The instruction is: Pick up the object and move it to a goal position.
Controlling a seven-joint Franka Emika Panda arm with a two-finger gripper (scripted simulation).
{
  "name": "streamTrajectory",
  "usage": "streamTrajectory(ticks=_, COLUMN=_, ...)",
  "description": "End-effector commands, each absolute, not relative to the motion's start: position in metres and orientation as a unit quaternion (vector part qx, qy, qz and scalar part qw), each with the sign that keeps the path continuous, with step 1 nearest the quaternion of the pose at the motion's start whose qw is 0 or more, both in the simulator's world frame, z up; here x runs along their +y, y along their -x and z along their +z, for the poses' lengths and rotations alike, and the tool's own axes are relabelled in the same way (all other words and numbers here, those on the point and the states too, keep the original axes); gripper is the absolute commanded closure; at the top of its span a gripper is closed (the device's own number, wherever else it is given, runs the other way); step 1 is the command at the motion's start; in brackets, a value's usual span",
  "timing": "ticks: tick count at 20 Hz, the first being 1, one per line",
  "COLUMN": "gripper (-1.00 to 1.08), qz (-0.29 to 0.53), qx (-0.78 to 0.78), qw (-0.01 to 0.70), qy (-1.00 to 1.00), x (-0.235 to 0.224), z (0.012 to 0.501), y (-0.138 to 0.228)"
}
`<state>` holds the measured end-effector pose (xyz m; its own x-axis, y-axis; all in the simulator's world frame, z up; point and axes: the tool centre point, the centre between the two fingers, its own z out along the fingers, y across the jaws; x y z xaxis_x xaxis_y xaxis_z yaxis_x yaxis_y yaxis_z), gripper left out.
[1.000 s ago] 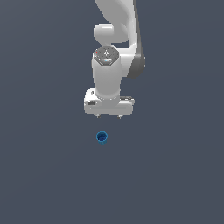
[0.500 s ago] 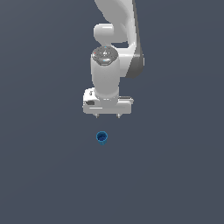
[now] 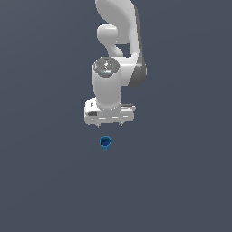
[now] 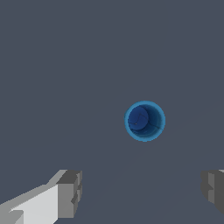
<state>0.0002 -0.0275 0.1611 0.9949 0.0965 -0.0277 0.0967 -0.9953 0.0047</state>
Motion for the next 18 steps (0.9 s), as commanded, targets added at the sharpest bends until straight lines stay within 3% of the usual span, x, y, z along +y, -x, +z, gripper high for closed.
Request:
streamTrajectory(ticks=1, gripper=-0.92, qz=-0.012, qx=0.071, qw=0.003, qy=-0.997, x=-0.031, z=0.153, y=-0.005)
streamTrajectory(ticks=18, gripper=-0.92, qz=-0.001, qx=0.219, qw=0.0, qy=-0.976, x=-0.052, z=0.095, y=-0.032)
